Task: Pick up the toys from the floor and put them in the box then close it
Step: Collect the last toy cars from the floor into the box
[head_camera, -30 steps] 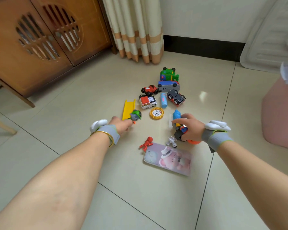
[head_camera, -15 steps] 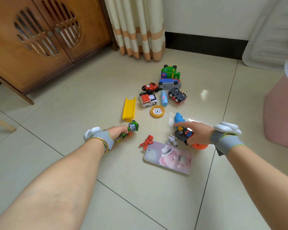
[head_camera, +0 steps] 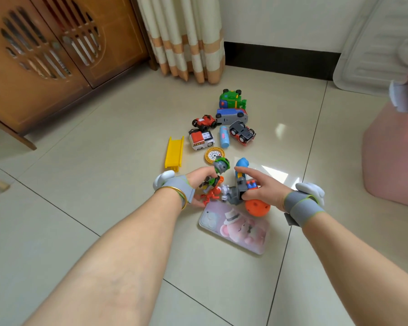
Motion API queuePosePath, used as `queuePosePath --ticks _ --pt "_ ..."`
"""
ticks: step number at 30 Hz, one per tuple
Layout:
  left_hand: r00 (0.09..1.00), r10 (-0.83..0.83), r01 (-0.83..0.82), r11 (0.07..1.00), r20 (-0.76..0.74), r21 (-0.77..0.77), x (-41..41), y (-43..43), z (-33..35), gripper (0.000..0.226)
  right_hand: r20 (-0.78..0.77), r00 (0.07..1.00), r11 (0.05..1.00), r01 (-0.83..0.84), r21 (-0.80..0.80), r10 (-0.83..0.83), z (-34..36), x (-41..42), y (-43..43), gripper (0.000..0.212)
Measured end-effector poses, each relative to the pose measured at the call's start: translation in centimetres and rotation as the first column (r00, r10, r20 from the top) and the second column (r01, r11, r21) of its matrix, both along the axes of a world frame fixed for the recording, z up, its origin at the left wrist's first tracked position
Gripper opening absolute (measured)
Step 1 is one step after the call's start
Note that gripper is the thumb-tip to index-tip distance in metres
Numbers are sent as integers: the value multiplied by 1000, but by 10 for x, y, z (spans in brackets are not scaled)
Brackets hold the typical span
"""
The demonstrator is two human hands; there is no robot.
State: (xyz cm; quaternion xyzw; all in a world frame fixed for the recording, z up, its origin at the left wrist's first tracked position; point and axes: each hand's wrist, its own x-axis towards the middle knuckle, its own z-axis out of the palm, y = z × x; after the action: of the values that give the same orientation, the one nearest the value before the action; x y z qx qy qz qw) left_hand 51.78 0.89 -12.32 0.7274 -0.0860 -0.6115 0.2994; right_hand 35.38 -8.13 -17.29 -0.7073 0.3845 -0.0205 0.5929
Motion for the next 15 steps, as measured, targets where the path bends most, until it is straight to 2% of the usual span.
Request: queuePosePath --ticks 4,7,11,15 --pt "1000 14 -13 999 23 -36 -11 -15 -1 26 102 986 980 117 158 -134 -3 15 8 71" --pt "999 53 -54 996 -4 -73 -17 -20 -4 27 144 968 964 174 203 -205 -7 22 11 69" --pt "992 126 -128 985 -23 -114 -18 -25 -5 16 172 955 950 198 242 -243 -10 24 9 68" --pt "983 174 -179 976 -55 -120 -24 -27 -6 23 213 928 923 233 306 -305 -14 22 8 67"
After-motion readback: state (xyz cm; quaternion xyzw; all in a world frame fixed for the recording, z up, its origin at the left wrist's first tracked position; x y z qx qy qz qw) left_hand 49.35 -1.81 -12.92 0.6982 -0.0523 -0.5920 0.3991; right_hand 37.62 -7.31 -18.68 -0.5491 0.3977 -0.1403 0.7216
